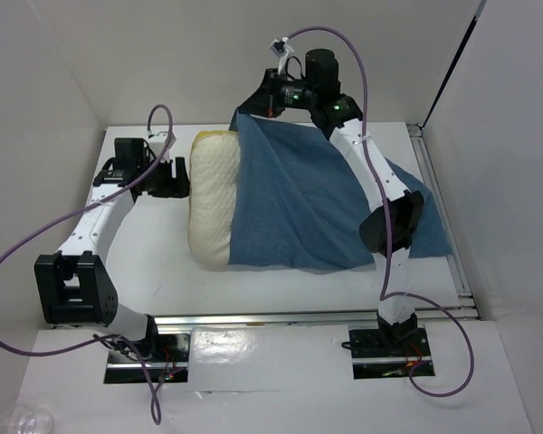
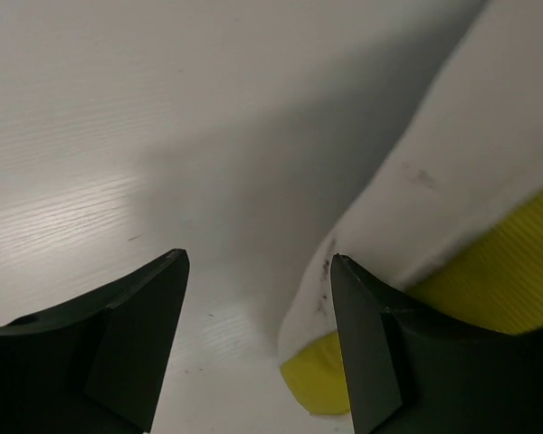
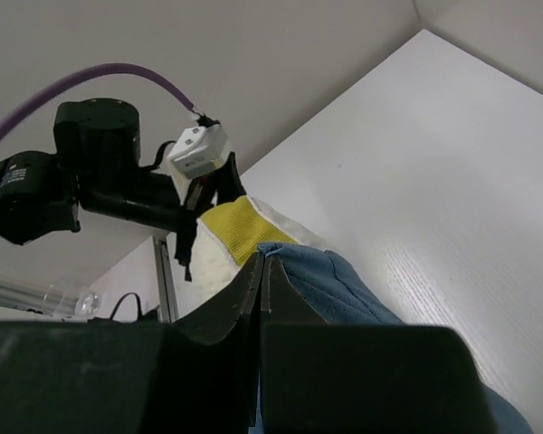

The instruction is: Put the pillow into the pillowcase

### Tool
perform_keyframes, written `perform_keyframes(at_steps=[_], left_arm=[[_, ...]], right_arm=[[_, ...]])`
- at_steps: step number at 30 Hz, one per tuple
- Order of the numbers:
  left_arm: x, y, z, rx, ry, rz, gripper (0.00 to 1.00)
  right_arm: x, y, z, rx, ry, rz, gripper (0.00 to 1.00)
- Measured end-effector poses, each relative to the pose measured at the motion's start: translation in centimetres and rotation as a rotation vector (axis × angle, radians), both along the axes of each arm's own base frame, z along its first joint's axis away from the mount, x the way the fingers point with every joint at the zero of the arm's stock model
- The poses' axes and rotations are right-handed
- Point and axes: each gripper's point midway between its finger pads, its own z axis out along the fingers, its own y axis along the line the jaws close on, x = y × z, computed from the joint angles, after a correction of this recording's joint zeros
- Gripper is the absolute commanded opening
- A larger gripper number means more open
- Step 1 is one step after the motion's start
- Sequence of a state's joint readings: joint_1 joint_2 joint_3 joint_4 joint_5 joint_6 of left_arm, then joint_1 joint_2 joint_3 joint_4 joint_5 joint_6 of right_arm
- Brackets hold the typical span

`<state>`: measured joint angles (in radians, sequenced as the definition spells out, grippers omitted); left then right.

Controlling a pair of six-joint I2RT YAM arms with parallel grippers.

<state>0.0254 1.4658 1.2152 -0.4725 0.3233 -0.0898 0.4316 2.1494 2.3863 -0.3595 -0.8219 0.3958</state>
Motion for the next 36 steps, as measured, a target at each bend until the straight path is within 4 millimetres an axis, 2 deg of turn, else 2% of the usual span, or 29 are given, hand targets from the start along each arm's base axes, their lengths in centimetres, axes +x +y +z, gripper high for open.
perform_keyframes(at_steps=[5,9,10,12,14,16,18,20,26,29,31,33,36], left_arm=[[-1.6,-3.3,2.1,-0.172,-0.014,-0.214,0.76],[-3.3,-5.9,4.7,-0.320,-0.004,-0.388,0.76],[-3.6,-6.4,5.0,-0.345,0.003,-0.413,0.70],[-4.2,-6.9,4.7,-0.374,0.030,-0.441,0.70],[-4.7,-6.7,3.4,-0.372,0.063,-0.427,0.70],[-5.2,-5.7,1.7,-0.331,0.094,-0.373,0.70],[-5.7,-4.7,1.0,-0.275,0.090,-0.324,0.73],[-5.9,-3.8,2.0,-0.218,0.035,-0.290,0.73],[-5.9,-2.6,7.9,-0.108,-0.189,-0.262,0.75],[-6.9,-3.4,9.1,-0.115,-0.212,-0.330,0.70],[-7.4,-4.3,9.0,-0.139,-0.185,-0.395,0.69],[-7.8,-5.3,7.8,-0.166,-0.135,-0.459,0.67],[-8.5,-6.2,4.2,-0.216,-0.009,-0.518,0.67]], right_arm=[[0.6,-0.4,-0.9,-0.017,0.002,-0.027,0.00],[1.7,-1.0,-0.9,-0.031,-0.029,-0.082,0.00],[2.0,-1.2,-0.9,-0.034,-0.034,-0.096,0.00],[2.8,-1.6,-1.0,-0.043,-0.051,-0.136,0.00],[3.7,-2.1,-1.0,-0.057,-0.073,-0.180,0.00],[4.5,-2.6,-1.1,-0.072,-0.100,-0.221,0.00],[5.5,-3.1,-1.1,-0.091,-0.135,-0.268,0.00],[6.4,-3.6,-1.3,-0.112,-0.171,-0.316,0.00],[8.7,-5.2,-1.7,-0.163,-0.246,-0.423,0.00],[9.4,-5.9,-1.2,-0.166,-0.278,-0.456,0.00],[9.8,-5.9,-1.1,-0.163,-0.292,-0.464,0.00],[10.2,-5.9,-0.9,-0.162,-0.307,-0.473,0.00],[10.7,-5.9,-0.8,-0.163,-0.322,-0.480,0.00]])
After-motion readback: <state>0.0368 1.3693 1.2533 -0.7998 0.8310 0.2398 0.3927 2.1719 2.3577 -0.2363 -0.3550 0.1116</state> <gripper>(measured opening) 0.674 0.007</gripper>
